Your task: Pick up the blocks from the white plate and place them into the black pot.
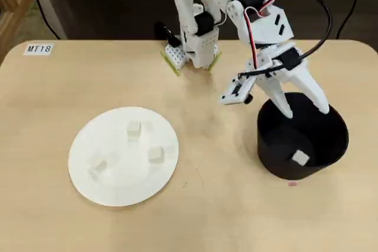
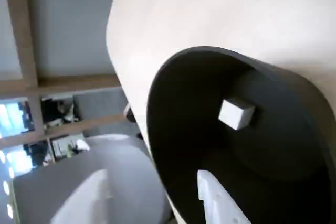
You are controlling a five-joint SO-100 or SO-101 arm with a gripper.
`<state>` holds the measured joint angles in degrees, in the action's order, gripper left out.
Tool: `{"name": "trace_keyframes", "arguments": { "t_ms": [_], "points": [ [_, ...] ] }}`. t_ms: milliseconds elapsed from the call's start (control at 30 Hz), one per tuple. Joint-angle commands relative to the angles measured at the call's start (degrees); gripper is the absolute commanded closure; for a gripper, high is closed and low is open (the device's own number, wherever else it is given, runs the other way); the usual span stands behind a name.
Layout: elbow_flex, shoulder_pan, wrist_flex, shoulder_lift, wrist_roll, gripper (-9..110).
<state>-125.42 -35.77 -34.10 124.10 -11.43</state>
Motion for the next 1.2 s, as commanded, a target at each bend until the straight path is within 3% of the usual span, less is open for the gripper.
{"name": "trace_keyframes", "arguments": {
  "t_ms": [0, 233, 367, 533, 767, 967, 1167],
  "points": [
    [0.2, 3.6, 1.8, 5.9, 1.1, 104],
    [-0.1, 20.1, 10.4, 15.9, 12.4, 104],
    [0.5, 36.6, 6.2, 15.2, 20.9, 104],
    [11.9, 53.5, -14.3, 2.2, 15.9, 104],
    [34.9, 67.1, -39.3, -19.6, 10.0, 104],
    [57.3, 71.2, -58.2, -41.8, 10.2, 104],
    [69.7, 69.9, -60.1, -53.9, 10.3, 104]
  ]
}}
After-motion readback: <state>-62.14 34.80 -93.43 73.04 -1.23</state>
